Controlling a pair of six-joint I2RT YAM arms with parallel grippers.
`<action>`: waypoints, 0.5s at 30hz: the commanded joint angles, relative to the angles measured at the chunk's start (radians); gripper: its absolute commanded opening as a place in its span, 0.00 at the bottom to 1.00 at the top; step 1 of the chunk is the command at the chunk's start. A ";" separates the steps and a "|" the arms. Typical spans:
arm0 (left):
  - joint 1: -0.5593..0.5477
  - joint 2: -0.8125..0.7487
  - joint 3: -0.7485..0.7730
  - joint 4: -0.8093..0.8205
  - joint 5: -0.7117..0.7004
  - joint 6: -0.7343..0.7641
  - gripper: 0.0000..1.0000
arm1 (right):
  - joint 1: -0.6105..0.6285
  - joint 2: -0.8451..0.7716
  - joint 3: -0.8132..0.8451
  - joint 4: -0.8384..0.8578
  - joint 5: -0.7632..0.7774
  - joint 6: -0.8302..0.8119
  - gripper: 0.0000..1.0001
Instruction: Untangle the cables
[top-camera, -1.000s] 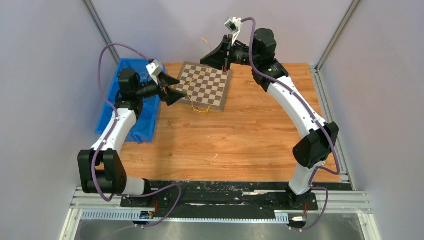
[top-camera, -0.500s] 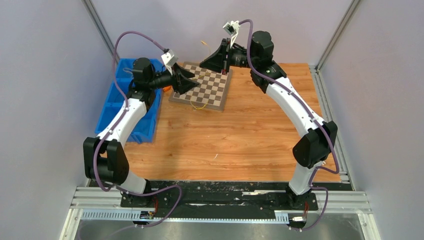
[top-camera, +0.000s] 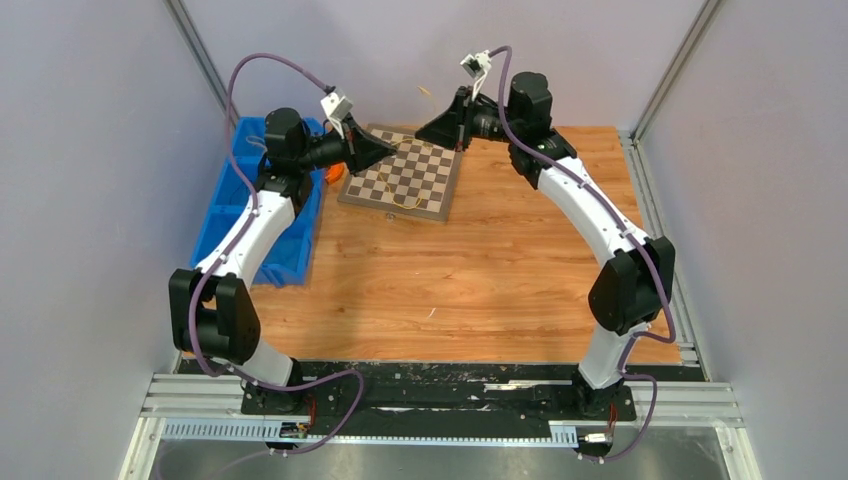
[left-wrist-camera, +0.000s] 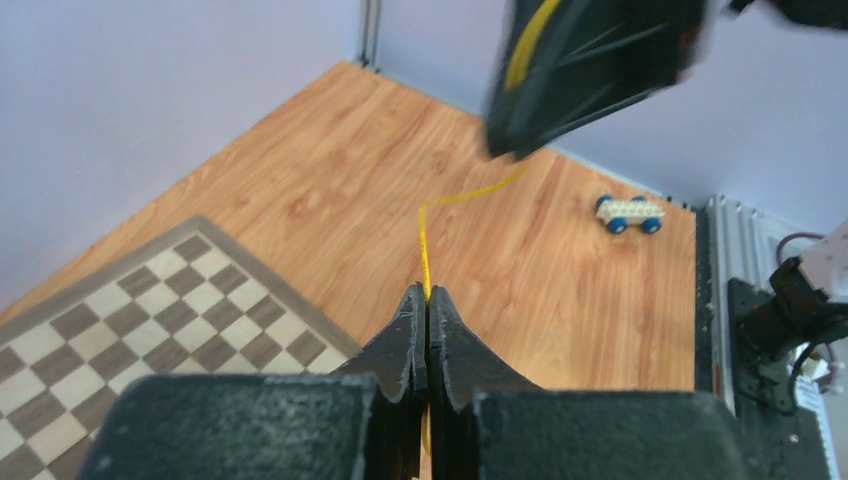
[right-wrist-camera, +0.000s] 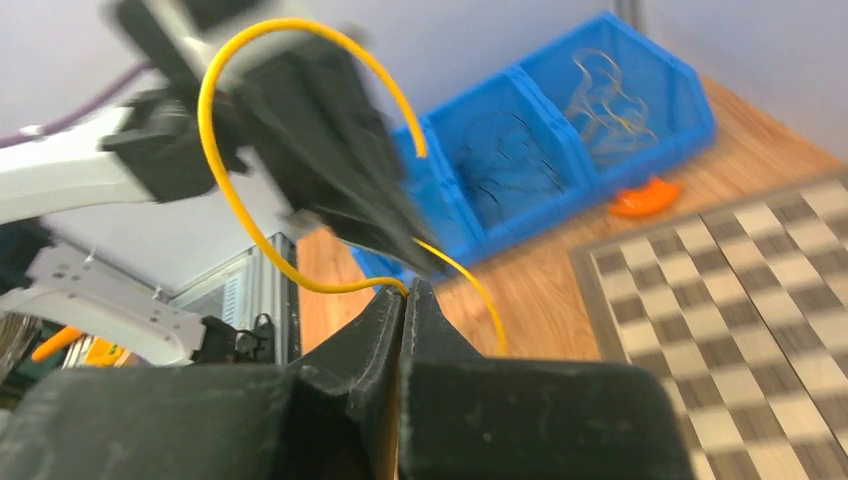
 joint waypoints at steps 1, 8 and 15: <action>0.005 -0.105 -0.029 0.420 0.030 -0.331 0.00 | -0.065 0.010 -0.082 0.015 0.048 0.064 0.00; 0.003 -0.018 0.089 0.644 -0.100 -0.680 0.00 | 0.042 0.093 -0.035 0.028 -0.021 0.070 0.00; 0.009 -0.004 0.133 0.616 -0.203 -0.664 0.00 | 0.087 0.102 -0.009 0.018 -0.074 0.032 0.08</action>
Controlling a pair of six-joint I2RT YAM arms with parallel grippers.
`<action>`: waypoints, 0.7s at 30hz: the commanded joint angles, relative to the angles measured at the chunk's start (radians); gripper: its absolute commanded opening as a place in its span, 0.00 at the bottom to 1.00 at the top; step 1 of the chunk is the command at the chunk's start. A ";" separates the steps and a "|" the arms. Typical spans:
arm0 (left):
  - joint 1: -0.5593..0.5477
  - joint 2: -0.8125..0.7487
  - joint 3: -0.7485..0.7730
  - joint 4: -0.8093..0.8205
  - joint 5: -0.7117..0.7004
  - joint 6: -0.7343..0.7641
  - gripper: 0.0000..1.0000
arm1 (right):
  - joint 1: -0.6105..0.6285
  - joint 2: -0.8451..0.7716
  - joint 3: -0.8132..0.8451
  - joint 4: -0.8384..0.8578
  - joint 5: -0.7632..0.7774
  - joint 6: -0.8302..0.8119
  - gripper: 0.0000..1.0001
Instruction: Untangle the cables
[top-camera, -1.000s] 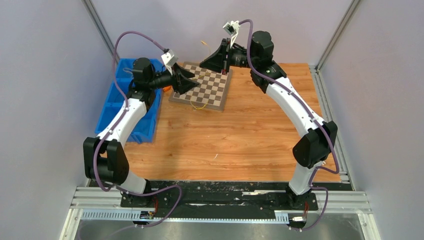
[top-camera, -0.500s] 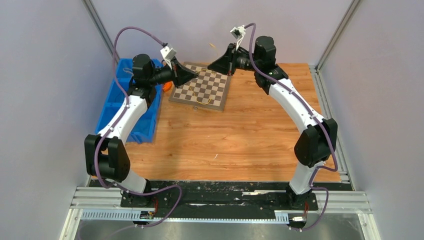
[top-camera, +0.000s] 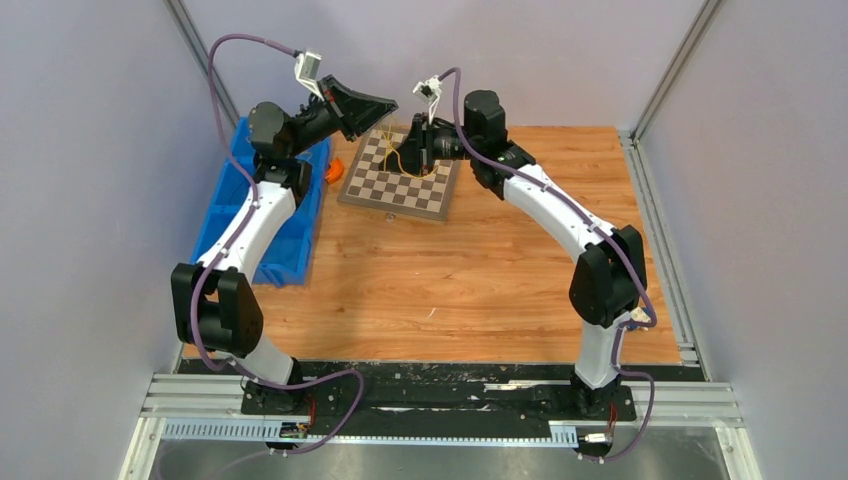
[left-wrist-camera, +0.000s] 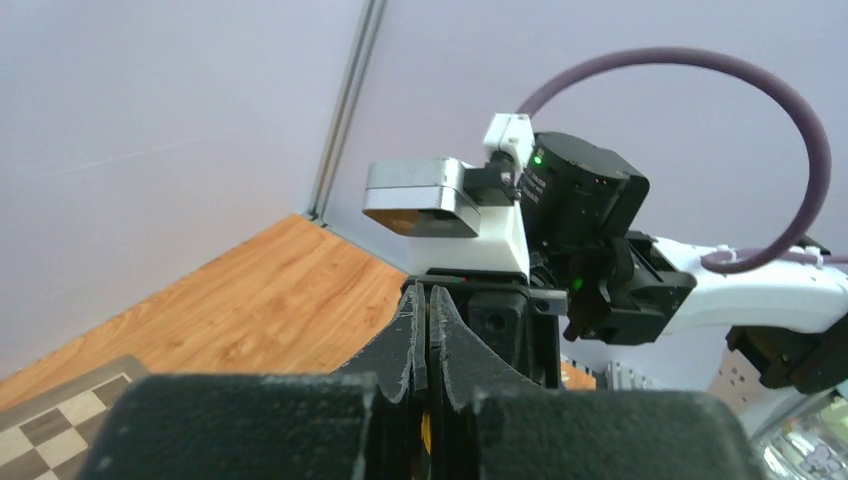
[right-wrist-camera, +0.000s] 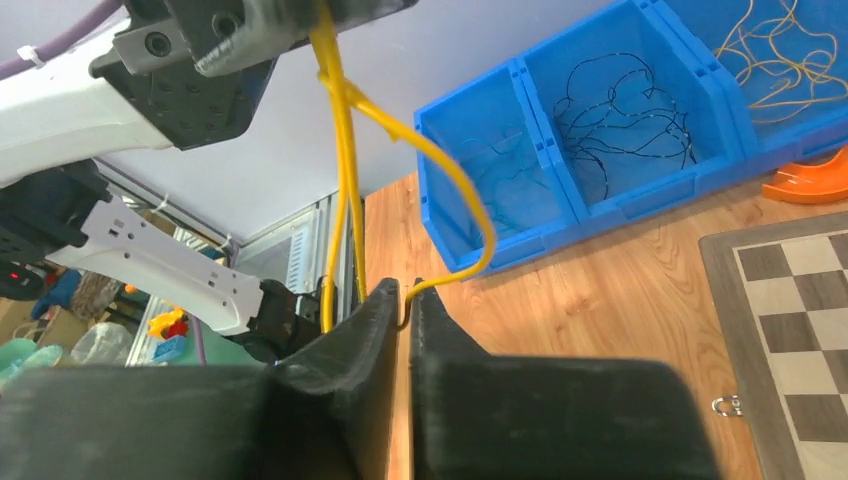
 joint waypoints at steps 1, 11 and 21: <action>0.020 -0.039 0.055 0.085 -0.119 -0.006 0.00 | -0.033 -0.008 0.002 -0.012 -0.035 -0.031 0.17; 0.234 -0.010 0.133 -0.211 -0.134 0.257 0.00 | -0.250 -0.080 -0.121 -0.169 0.127 -0.231 0.88; 0.348 0.203 0.311 -0.483 -0.435 0.603 0.00 | -0.320 -0.117 -0.130 -0.229 0.162 -0.308 0.96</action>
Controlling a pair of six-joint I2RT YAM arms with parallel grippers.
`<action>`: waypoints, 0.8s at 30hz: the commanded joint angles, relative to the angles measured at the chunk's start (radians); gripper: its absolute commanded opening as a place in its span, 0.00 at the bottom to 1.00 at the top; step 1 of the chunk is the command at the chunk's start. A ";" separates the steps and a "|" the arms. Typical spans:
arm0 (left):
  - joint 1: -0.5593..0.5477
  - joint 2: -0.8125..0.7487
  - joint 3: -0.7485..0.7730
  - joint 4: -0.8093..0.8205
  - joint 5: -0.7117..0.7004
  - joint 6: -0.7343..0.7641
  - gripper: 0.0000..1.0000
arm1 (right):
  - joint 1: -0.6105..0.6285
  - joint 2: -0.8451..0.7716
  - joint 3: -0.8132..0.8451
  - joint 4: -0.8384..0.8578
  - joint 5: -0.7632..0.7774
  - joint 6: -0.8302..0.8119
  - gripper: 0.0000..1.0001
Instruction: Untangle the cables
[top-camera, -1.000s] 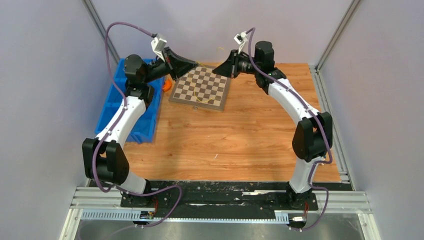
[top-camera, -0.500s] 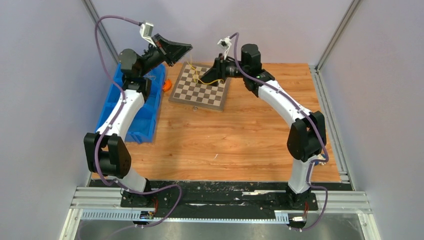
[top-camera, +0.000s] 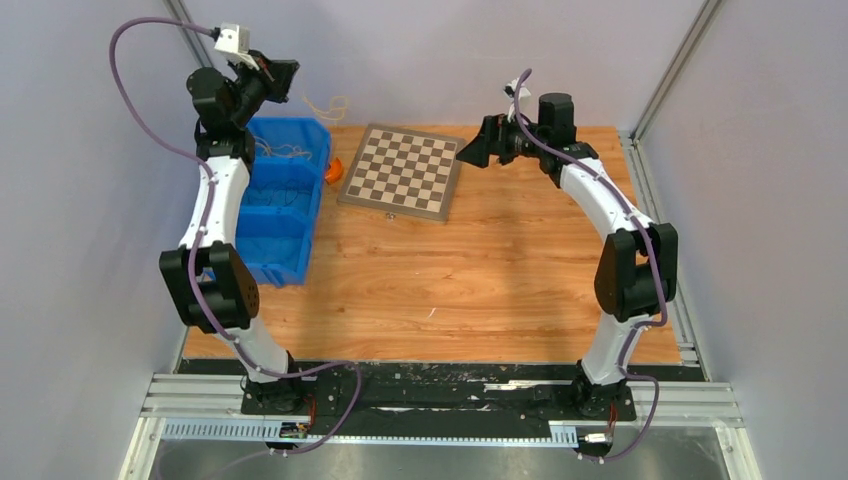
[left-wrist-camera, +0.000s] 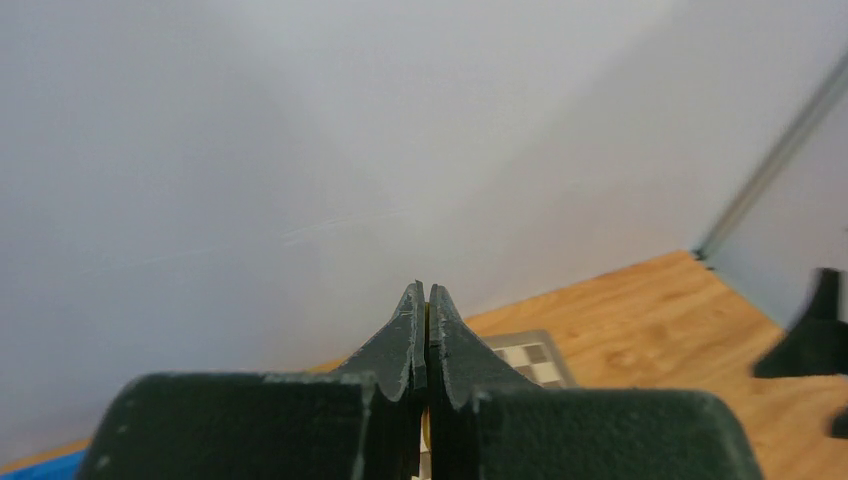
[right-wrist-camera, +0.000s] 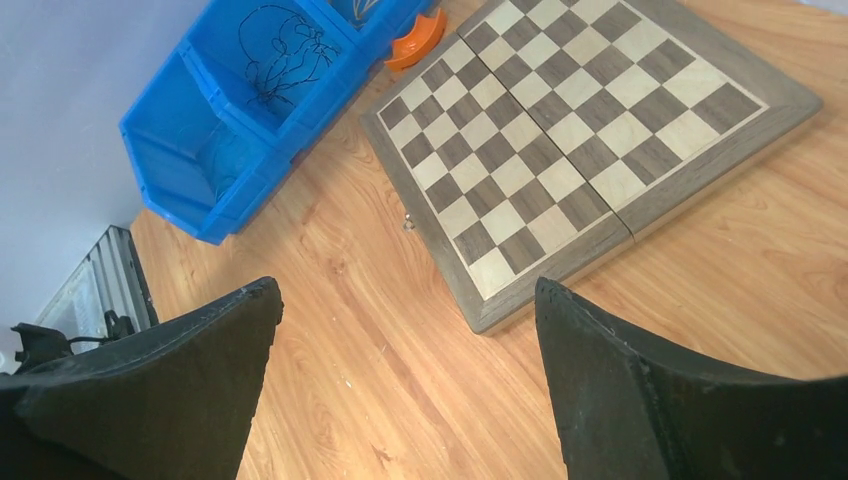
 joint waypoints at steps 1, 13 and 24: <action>0.042 0.115 0.088 -0.116 -0.211 0.165 0.00 | 0.008 -0.085 0.011 -0.009 0.010 -0.059 0.96; 0.144 0.454 0.345 -0.156 -0.366 0.247 0.00 | -0.010 -0.137 0.000 -0.086 0.039 -0.109 0.95; 0.181 0.561 0.434 -0.225 -0.355 0.254 0.67 | -0.030 -0.157 -0.015 -0.118 0.030 -0.121 0.95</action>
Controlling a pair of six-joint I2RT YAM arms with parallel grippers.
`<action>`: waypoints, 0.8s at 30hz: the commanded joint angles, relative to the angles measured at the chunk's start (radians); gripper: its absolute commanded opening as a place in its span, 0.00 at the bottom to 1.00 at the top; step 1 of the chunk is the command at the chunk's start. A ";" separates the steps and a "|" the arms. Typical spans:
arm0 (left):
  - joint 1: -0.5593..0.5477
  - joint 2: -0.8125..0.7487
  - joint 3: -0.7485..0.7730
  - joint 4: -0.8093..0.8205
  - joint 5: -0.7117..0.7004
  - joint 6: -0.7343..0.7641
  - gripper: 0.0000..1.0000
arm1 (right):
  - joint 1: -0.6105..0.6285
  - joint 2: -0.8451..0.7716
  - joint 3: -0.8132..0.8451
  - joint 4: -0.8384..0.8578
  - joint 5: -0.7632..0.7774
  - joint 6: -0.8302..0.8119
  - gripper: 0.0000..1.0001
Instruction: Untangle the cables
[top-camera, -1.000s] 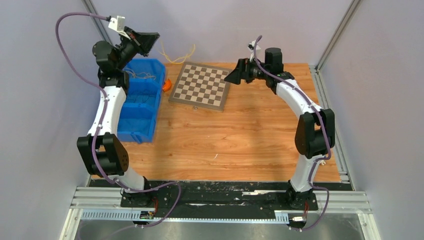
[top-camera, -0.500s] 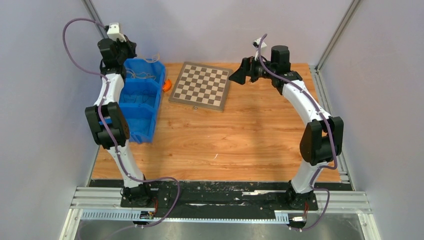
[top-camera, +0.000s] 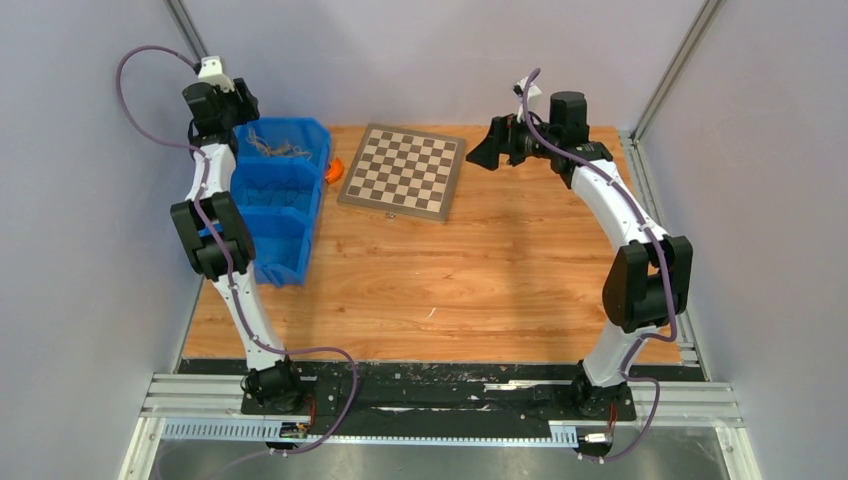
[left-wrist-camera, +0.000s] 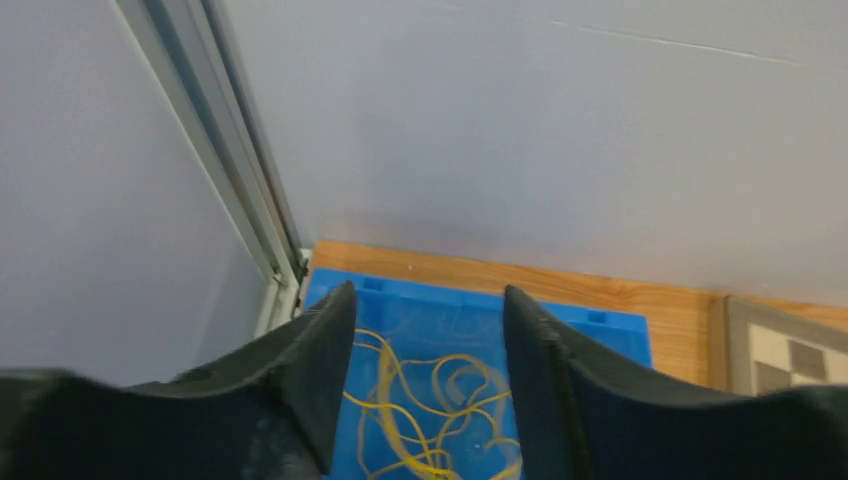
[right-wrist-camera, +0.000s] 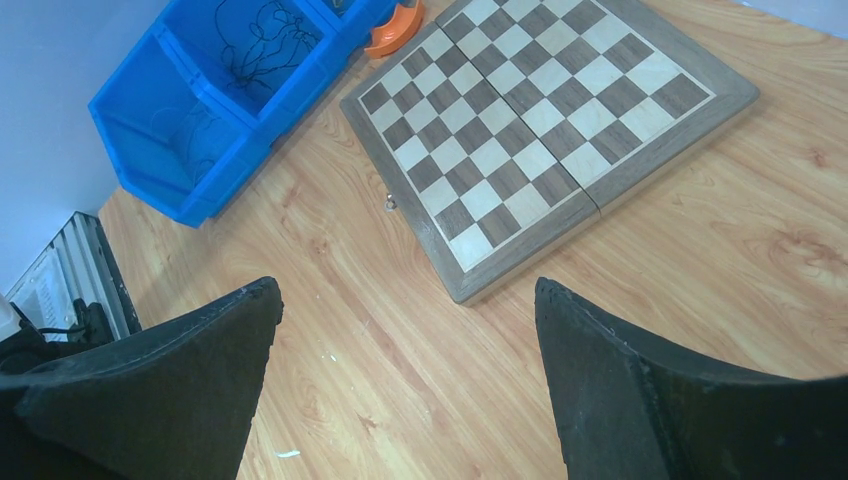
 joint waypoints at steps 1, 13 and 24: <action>0.008 -0.022 0.045 -0.015 0.023 0.013 0.71 | -0.006 -0.062 -0.002 -0.007 -0.003 -0.026 0.95; 0.009 -0.204 0.174 -0.484 0.231 -0.059 1.00 | -0.051 -0.110 -0.042 0.021 0.016 -0.042 0.96; -0.118 -0.345 0.126 -1.016 0.514 0.049 1.00 | -0.177 -0.376 -0.394 0.052 0.169 -0.051 1.00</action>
